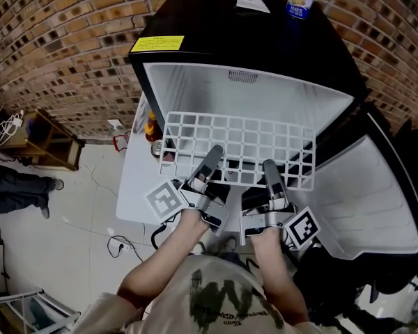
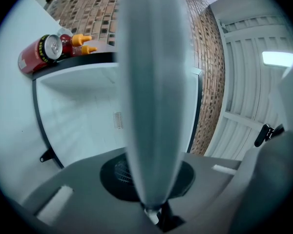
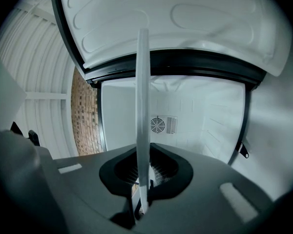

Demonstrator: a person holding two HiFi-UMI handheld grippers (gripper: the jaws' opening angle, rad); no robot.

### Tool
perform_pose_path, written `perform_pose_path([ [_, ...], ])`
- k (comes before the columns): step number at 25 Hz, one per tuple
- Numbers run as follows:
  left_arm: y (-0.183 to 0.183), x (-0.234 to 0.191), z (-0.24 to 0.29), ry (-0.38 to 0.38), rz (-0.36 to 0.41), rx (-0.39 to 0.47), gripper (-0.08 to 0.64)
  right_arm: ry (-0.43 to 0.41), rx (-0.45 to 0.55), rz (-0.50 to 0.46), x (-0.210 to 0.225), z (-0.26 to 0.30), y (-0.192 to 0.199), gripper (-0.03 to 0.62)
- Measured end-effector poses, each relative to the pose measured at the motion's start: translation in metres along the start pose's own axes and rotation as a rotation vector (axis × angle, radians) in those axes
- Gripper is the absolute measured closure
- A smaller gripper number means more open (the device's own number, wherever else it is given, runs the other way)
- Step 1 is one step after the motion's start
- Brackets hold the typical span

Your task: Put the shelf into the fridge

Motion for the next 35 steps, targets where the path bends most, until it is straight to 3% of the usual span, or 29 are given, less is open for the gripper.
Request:
perform_pose_path([
  [4,-0.005,0.011,0.001,0.01,0.064,-0.01,0.555,-0.013,-0.005,0.03,-0.002,0.002,0.002,0.565],
  [12,-0.001,0.003,0.0,0.018,-0.013,-0.004,0.555,0.001,-0.005,0.01,-0.002,0.0,0.0,0.566],
  [24,-0.01,0.003,0.01,0.026,-0.016,-0.04,0.554,0.009,-0.011,-0.009,-0.002,0.007,0.001,0.566],
  [35,-0.015,0.009,0.01,-0.021,0.031,0.003,0.541,0.072,0.022,-0.023,-0.012,0.009,0.002,0.566],
])
Point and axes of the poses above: the fingertips, and each gripper's own axes: z forward along the fingers, x to its right, y out of its underside, the point moved 2 cm from there along -z, backward along the fingers, and after that the axes turned 3 degrees about z, right-handed, at the moved point
